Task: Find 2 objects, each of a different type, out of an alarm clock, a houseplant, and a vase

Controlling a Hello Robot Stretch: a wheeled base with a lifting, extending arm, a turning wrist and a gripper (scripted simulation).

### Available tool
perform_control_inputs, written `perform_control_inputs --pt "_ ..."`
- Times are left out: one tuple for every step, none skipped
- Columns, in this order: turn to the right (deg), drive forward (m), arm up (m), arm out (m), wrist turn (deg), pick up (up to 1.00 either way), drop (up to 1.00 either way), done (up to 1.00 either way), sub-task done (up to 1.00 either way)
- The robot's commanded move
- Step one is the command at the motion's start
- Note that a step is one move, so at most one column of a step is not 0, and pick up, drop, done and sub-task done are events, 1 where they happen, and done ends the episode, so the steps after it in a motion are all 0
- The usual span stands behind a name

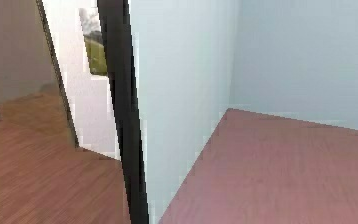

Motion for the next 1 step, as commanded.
perform_control_inputs --pt "-6.0 0.00 0.00 0.00 0.0 0.00 0.00 0.00 0.00"
